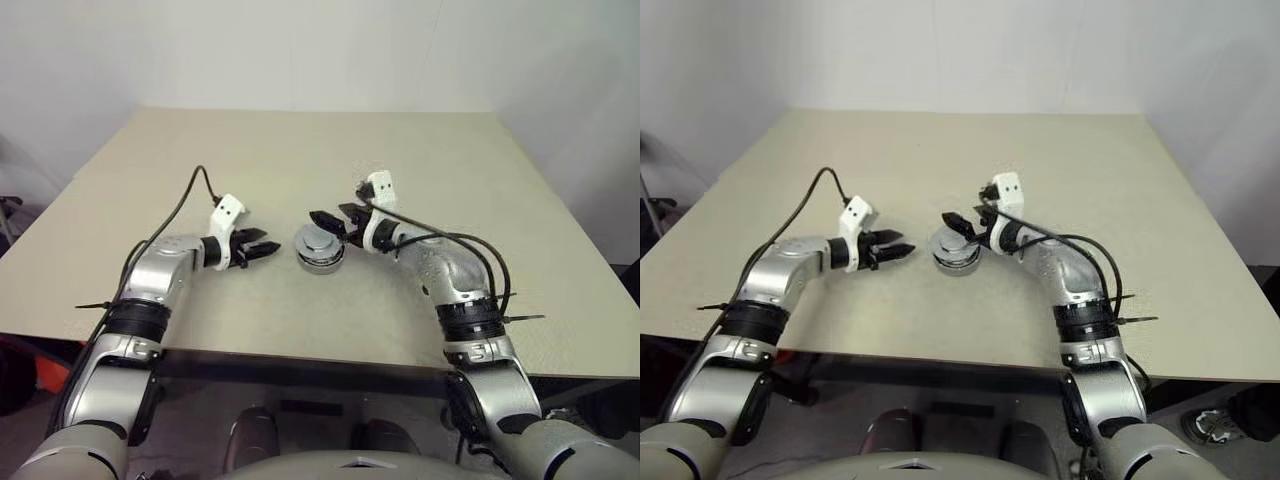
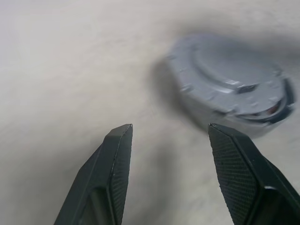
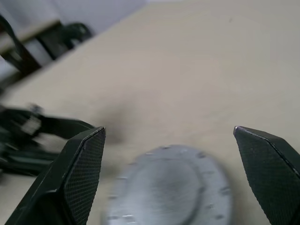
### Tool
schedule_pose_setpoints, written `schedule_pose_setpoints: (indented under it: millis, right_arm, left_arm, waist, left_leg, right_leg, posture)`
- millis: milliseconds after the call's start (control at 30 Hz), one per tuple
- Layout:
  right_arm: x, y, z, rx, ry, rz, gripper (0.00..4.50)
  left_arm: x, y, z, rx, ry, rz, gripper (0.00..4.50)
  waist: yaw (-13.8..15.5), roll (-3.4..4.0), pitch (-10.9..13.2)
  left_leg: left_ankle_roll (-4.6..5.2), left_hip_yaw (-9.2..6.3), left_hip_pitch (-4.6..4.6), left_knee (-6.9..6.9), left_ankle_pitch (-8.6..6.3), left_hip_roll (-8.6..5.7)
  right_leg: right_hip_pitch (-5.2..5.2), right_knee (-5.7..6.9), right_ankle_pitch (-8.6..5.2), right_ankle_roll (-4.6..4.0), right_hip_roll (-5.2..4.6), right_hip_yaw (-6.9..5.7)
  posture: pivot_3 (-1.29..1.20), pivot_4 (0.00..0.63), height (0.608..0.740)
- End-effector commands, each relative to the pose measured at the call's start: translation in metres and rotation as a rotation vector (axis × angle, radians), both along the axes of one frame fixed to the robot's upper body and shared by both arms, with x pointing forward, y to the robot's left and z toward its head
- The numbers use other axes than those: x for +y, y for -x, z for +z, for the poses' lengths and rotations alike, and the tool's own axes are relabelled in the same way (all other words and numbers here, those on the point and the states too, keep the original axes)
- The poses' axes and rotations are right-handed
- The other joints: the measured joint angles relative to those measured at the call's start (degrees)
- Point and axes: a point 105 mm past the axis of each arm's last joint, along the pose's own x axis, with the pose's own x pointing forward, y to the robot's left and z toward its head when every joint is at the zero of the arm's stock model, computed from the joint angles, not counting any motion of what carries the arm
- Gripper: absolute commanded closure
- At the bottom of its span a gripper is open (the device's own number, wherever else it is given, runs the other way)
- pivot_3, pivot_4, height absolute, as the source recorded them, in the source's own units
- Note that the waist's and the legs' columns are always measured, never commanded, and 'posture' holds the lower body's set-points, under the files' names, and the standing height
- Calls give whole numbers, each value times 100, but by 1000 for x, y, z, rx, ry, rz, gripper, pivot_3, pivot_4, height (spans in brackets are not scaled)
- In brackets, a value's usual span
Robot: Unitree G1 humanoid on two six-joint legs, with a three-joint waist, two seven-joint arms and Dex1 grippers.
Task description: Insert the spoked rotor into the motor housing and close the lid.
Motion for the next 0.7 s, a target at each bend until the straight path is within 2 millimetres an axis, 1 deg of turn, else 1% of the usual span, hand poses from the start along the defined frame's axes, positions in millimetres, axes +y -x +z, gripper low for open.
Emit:
schedule_pose_setpoints:
  millis: [33,167,300,433,533,700]
  right_arm:
    - [12,-1,7,-147,61,48,25]
    - [26,6,-1,-158,70,122,25]
    - [30,7,-17,-141,121,148,25]
    - [30,7,-29,-122,143,156,25]
    - [24,3,-38,-125,179,130,25]
    - [19,1,-43,-140,214,131,25]
  left_arm:
    - [2,-3,13,-54,15,6,1752]
    - [1,-1,11,-50,24,16,1752]
    - [0,0,11,-50,28,23,1752]
    - [1,0,11,-50,28,30,1752]
    - [1,2,10,-49,29,32,1752]
    - [-1,5,7,-44,33,35,1752]
  waist:
    - [-3,0,0]
    - [-13,-1,1]
    - [-17,-1,1]
    - [-19,-3,1]
    - [-23,-4,0]
    - [-31,-6,-1]
  left_leg:
    - [1,0,-1,2,0,0]
    - [11,-1,-5,7,-6,0]
    - [28,-1,-12,22,-16,3]
    - [37,-1,-17,38,-22,4]
    - [37,-1,-14,40,-22,5]
    - [37,-1,-10,46,-21,7]
  right_leg:
    - [0,0,0,0,0,0]
    - [0,0,0,-2,0,0]
    - [0,2,1,-2,1,0]
    - [1,4,1,-2,0,0]
    - [2,10,1,-3,0,0]
    - [6,15,1,-3,0,0]
  posture:
    - [0,0,740]
    - [0,0,740]
    - [0,0,740]
    - [0,0,740]
    - [0,0,740]
    - [0,0,740]
